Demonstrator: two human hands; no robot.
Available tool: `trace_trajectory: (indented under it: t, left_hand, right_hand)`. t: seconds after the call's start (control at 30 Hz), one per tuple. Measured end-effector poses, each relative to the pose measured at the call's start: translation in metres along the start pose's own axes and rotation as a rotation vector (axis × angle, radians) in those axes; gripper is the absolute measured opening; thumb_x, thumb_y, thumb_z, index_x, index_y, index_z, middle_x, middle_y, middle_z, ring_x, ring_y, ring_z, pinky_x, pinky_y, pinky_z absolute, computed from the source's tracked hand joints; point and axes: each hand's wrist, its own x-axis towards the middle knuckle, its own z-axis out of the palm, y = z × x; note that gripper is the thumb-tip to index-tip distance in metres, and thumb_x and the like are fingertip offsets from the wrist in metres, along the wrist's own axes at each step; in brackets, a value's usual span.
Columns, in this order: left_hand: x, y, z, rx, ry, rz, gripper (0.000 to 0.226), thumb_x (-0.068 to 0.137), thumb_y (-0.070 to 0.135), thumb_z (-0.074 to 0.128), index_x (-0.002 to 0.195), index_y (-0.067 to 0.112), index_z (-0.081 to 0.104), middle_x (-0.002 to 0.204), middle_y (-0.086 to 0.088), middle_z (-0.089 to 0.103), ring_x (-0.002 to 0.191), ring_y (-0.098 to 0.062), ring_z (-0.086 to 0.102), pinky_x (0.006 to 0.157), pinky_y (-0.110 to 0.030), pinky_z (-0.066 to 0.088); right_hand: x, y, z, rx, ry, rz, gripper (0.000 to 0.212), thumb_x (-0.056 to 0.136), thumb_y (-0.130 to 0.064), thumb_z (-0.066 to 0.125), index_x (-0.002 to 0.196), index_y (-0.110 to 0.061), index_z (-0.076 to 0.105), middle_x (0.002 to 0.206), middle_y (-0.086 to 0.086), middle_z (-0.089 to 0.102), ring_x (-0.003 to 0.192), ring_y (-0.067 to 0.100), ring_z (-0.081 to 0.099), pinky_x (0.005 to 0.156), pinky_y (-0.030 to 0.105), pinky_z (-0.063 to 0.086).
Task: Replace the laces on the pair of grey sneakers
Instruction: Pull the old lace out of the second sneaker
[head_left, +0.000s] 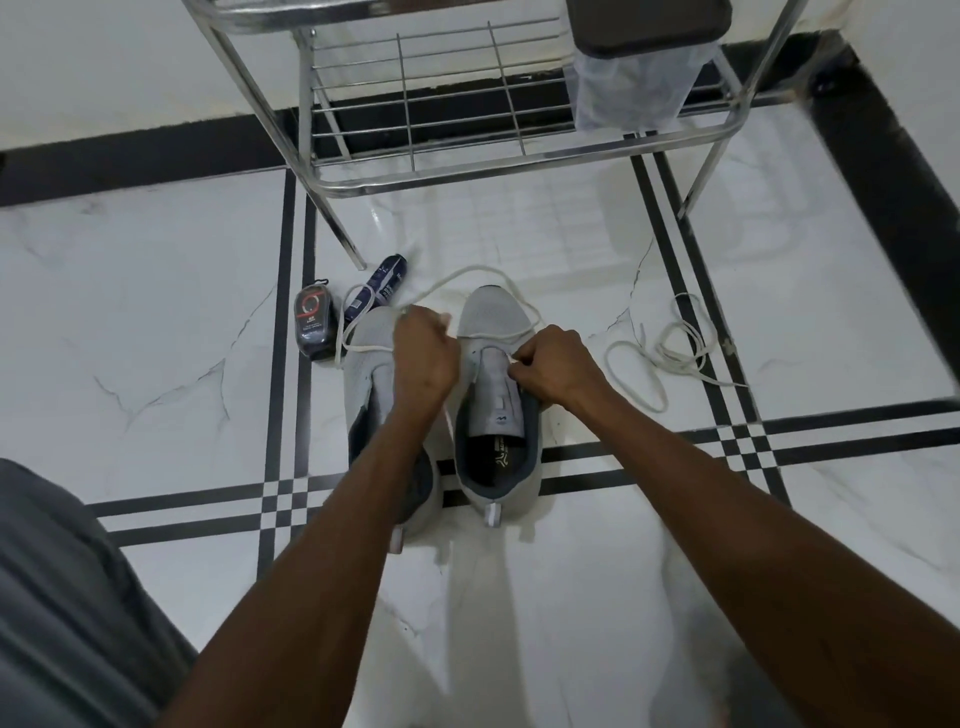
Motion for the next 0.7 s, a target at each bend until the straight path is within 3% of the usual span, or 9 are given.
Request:
trace_trajectory:
  t: [0.07, 0.1, 0.23, 0.33, 0.47, 0.6, 0.7]
  left_hand:
    - [0.008, -0.005, -0.017, -0.188, 0.155, -0.098, 0.02, 0.093, -0.006, 0.052, 0.099, 0.012, 0.047, 0.101, -0.009, 0.061, 0.091, -0.025, 0.065, 0.078, -0.042, 0.057]
    - [0.01, -0.004, -0.023, -0.16, 0.172, -0.078, 0.015, 0.096, -0.003, 0.05, 0.099, 0.012, 0.048, 0.1, -0.006, 0.061, 0.091, -0.022, 0.063, 0.075, -0.035, 0.053]
    - [0.015, -0.007, -0.015, 0.05, -0.026, 0.108, 0.011, 0.093, 0.007, 0.065, 0.088, 0.017, 0.061, 0.105, -0.004, 0.061, 0.107, -0.027, 0.057, 0.083, -0.029, 0.038]
    - [0.014, -0.008, 0.006, 0.126, -0.221, 0.111, 0.01, 0.091, 0.016, 0.071, 0.096, 0.016, 0.062, 0.113, -0.007, 0.062, 0.109, -0.028, 0.055, 0.083, -0.031, 0.037]
    - [0.007, -0.005, 0.019, 0.161, -0.126, 0.1, 0.023, 0.088, 0.019, 0.076, 0.109, 0.012, 0.068, 0.114, -0.008, 0.067, 0.107, -0.024, 0.058, 0.077, -0.027, 0.029]
    - [0.007, -0.001, 0.017, 0.212, -0.075, 0.107, 0.014, 0.082, 0.02, 0.082, 0.089, 0.008, 0.079, 0.093, -0.009, 0.075, 0.089, -0.02, 0.065, 0.076, -0.028, 0.042]
    - [0.006, 0.001, 0.015, 0.254, -0.106, 0.131, 0.018, 0.082, 0.016, 0.08, 0.072, 0.002, 0.076, 0.077, -0.015, 0.071, 0.078, -0.025, 0.065, 0.071, -0.038, 0.05]
  right_hand:
    - [-0.001, 0.001, -0.002, 0.005, -0.004, -0.009, 0.03, 0.082, -0.019, 0.065, 0.059, -0.001, 0.064, 0.057, 0.014, 0.062, 0.06, 0.03, 0.066, 0.058, 0.039, 0.057]
    - [-0.002, 0.002, -0.004, 0.006, -0.002, -0.013, 0.031, 0.082, -0.019, 0.065, 0.056, -0.002, 0.062, 0.056, 0.013, 0.061, 0.06, 0.031, 0.066, 0.059, 0.042, 0.058]
    - [-0.002, -0.002, -0.002, -0.017, -0.013, -0.02, 0.033, 0.083, -0.021, 0.065, 0.054, -0.004, 0.062, 0.053, 0.007, 0.057, 0.056, 0.024, 0.061, 0.058, 0.039, 0.056]
    - [0.001, -0.011, -0.001, -0.015, -0.002, -0.032, 0.032, 0.082, -0.022, 0.066, 0.051, -0.014, 0.063, 0.053, 0.005, 0.06, 0.055, 0.024, 0.063, 0.057, 0.035, 0.056]
    - [0.003, -0.006, 0.001, 0.04, -0.014, -0.013, 0.022, 0.08, -0.022, 0.065, 0.067, -0.008, 0.074, 0.062, 0.008, 0.071, 0.053, 0.024, 0.069, 0.06, 0.042, 0.063]
    - [0.005, -0.003, 0.001, 0.07, -0.037, 0.0, 0.02, 0.08, -0.022, 0.065, 0.074, -0.008, 0.077, 0.068, 0.008, 0.074, 0.053, 0.022, 0.071, 0.06, 0.044, 0.063]
    - [0.007, -0.007, -0.006, 0.054, -0.014, -0.016, 0.019, 0.082, -0.019, 0.065, 0.084, -0.006, 0.079, 0.081, 0.009, 0.077, 0.07, 0.023, 0.073, 0.071, 0.041, 0.063]
